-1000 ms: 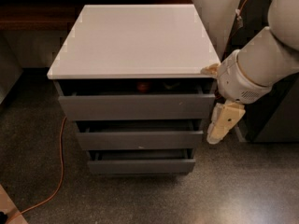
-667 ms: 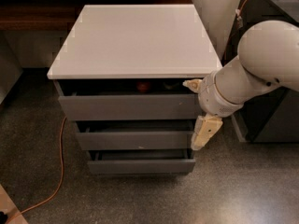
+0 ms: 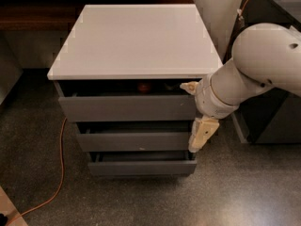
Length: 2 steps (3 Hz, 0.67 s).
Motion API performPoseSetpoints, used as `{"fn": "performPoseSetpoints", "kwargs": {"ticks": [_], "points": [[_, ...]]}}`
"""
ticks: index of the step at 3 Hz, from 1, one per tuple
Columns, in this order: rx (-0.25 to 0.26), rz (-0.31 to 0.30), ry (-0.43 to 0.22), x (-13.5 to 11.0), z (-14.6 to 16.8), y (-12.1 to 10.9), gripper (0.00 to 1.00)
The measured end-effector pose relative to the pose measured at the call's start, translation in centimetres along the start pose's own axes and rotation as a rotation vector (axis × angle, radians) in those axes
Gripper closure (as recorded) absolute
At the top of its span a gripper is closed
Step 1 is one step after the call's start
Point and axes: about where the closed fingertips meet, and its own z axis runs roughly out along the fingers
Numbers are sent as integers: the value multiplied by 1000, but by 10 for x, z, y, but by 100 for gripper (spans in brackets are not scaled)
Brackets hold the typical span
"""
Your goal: Pick apple from top drawer and place on counter
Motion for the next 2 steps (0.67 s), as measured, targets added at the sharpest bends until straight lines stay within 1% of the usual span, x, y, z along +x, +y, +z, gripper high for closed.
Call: {"fn": "performPoseSetpoints", "kwargs": {"ticks": [1, 2], "points": [[-23, -12, -2, -1, 21, 4, 0], [-32, -21, 4, 3, 43, 4, 0]]}}
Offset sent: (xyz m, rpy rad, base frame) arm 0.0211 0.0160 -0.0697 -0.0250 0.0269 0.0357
